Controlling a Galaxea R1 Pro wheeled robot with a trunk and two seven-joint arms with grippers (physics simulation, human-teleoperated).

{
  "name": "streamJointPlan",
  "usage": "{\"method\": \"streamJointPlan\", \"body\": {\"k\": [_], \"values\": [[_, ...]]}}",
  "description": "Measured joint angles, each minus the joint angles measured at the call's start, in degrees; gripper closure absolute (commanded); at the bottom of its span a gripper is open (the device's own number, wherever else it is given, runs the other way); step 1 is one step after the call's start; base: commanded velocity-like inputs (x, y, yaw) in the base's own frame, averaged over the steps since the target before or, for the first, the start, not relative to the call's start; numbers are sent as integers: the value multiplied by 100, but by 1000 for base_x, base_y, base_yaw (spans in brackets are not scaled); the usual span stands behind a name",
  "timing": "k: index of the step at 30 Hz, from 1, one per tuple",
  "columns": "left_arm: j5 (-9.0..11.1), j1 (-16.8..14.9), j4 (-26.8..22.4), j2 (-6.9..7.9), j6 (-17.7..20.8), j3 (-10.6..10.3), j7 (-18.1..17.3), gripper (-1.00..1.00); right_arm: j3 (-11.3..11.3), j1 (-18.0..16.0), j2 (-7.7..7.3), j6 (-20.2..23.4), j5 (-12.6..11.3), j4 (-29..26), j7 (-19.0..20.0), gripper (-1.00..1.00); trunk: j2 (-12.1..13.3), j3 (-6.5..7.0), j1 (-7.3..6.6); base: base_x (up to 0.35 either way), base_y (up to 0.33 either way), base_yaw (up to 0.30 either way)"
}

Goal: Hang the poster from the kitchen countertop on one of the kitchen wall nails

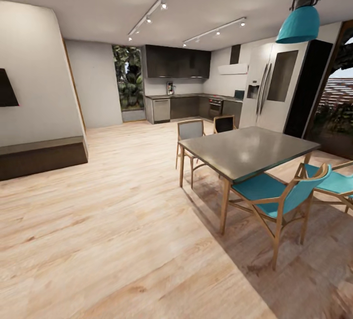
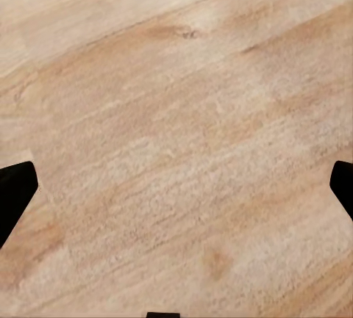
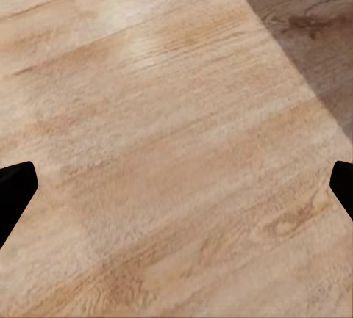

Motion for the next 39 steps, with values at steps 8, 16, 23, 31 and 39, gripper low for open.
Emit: {"method": "streamJointPlan", "body": {"k": [8, 16, 23, 31, 39], "values": [[-1, 3, 0, 0, -3, 0, 0, -100, -1, 0, -8, -11, 7, 3, 1, -100, 0, 0, 0, 255, 179, 2], [1, 3, 0, 0, -2, 0, 0, -100, -4, 0, -7, -14, 1, 2, 1, -100, 0, 0, 0, 265, 182, 14], [1, 2, 0, 0, -3, 0, 0, -100, 0, -2, -1, -14, 0, -2, 1, -100, 0, 0, -1, 293, 177, 207], [2, 1, 1, 0, -3, 0, 0, -100, -3, 0, -2, -7, 0, -3, 1, -100, 0, 0, -1, 317, 133, 146], [0, 3, 0, 0, -3, 0, 0, -100, -8, 0, -5, -11, 0, -2, 1, -100, 0, 0, -1, 321, 121, 19]]}}
